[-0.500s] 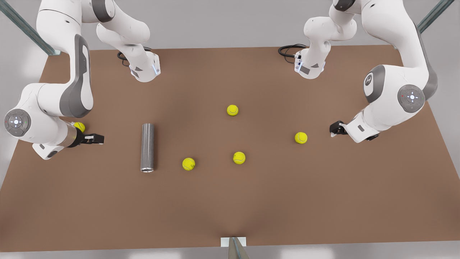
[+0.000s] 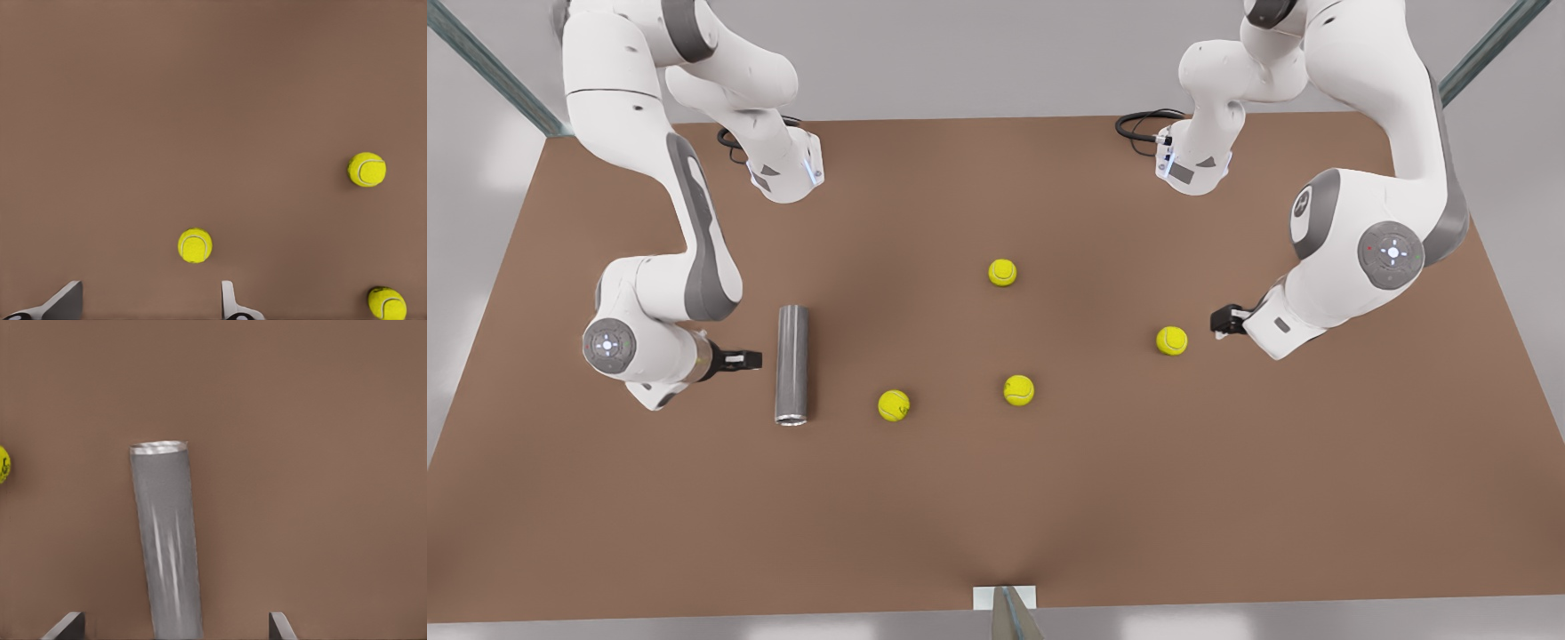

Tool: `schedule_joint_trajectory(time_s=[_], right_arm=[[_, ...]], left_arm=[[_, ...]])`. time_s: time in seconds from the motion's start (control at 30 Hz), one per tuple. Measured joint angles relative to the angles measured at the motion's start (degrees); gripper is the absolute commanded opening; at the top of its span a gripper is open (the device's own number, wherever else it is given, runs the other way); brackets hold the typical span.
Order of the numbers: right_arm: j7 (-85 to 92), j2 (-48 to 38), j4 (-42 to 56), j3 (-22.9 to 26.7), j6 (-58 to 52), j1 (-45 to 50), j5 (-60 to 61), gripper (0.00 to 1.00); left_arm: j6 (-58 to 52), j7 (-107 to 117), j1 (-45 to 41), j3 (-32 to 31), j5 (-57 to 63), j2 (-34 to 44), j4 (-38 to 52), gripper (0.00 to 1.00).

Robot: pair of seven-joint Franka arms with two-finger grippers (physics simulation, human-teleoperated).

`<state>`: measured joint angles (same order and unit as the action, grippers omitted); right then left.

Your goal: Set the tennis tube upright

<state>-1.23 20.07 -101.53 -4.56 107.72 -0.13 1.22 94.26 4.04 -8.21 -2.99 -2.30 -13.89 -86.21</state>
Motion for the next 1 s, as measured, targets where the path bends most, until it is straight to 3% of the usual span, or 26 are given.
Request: schedule_joint_trajectory(time_s=[0.07,0.2,0.47,0.57,1.0], right_arm=[[-1.7,3.9,0.2,-3.0,1.9,0.4,0.5,1.00],[-1.8,6.0,-1.0,-3.4,1.7,0.1,2.2,1.00],[3.2,5.1,-15.6,-3.6,17.6,-2.5,3.8,1.00],[2.7,4.3,-18.4,-8.8,21.6,-6.3,3.7,1.00],[3.2,3.7,-23.8,-9.3,31.1,-7.1,-1.5,1.00]], left_arm=[[0.0,0.0,-0.1,0.0,-0.1,-0.1,0.0,0.99],[0.0,0.0,-0.1,0.0,-0.3,-0.5,0.2,0.99],[0.1,0.0,0.6,0.0,-0.5,-0.7,0.3,0.99],[0.1,0.0,0.7,0.0,-0.5,-0.6,0.3,0.99],[0.6,0.3,1.0,0.4,-0.3,-0.2,1.1,0.99]])
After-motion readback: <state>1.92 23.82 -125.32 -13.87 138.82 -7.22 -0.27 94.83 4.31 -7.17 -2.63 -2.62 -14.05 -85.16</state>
